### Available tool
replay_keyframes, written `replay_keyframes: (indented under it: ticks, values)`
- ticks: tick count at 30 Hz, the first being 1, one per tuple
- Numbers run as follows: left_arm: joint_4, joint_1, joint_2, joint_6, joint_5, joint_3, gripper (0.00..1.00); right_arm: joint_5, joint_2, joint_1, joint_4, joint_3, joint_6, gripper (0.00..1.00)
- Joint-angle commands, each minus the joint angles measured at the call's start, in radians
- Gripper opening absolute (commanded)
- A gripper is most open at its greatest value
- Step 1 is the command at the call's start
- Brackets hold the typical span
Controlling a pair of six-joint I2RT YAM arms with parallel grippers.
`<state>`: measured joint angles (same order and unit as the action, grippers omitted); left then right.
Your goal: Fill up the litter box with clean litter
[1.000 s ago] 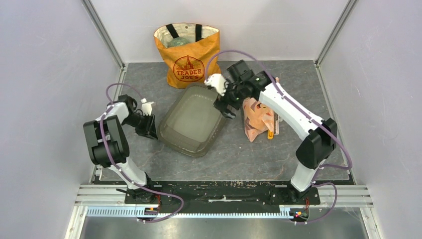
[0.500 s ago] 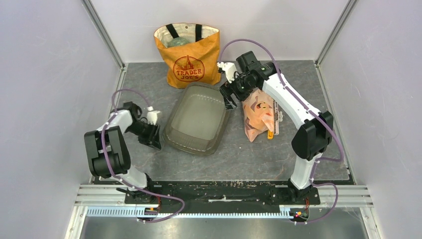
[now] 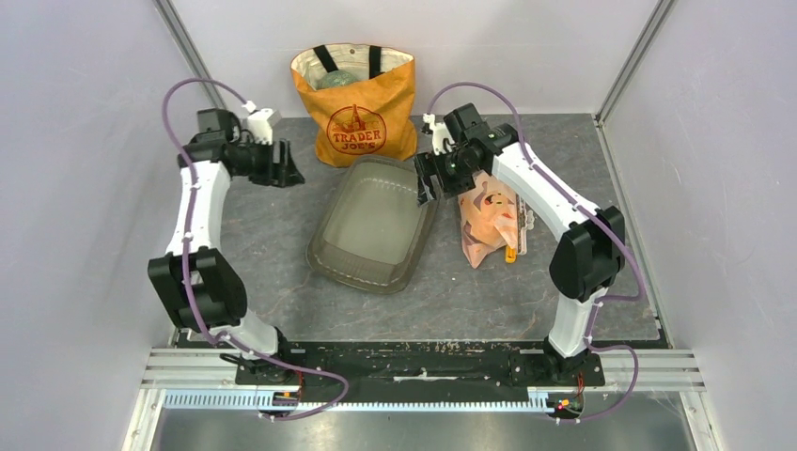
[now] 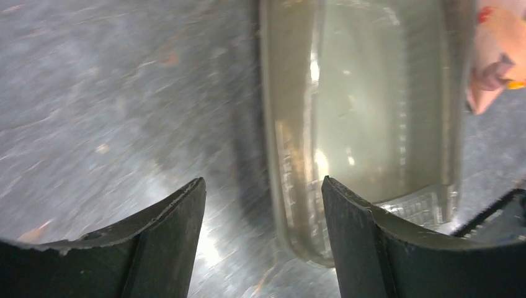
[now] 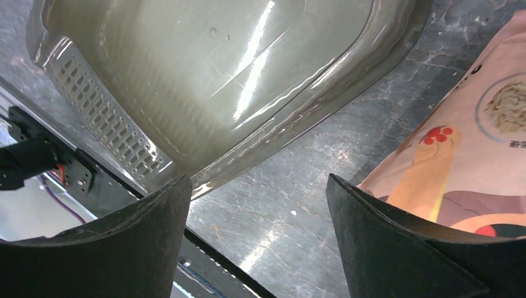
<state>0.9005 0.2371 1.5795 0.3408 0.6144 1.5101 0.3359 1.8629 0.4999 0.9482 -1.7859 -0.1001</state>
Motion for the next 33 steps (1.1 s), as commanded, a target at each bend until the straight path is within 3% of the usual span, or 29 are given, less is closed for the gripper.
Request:
replay_keyframes:
  ticks: [1, 12, 16, 24, 28, 33]
  values:
    - [-0.115, -0.119, 0.067, -0.196, 0.043, -0.007, 0.76, -0.018, 0.022, -0.001, -0.069, 0.019, -0.12, 0.87]
    - [-0.245, -0.255, 0.187, -0.236, -0.06, -0.076, 0.7, -0.012, 0.131, -0.001, -0.127, 0.036, -0.126, 0.8]
    - [-0.242, -0.269, 0.203, -0.221, -0.123, -0.141, 0.58, -0.013, 0.172, -0.002, -0.135, 0.028, -0.114, 0.76]
    - [-0.232, -0.269, 0.085, -0.196, -0.124, -0.374, 0.3, -0.004, 0.212, 0.0, -0.141, 0.013, -0.063, 0.65]
    - [-0.223, -0.269, 0.021, -0.2, -0.129, -0.467, 0.27, 0.013, 0.233, 0.005, -0.135, -0.015, -0.039, 0.58]
    - [-0.217, -0.268, -0.042, -0.241, -0.151, -0.51, 0.25, 0.013, 0.261, 0.021, -0.123, -0.054, -0.015, 0.56]
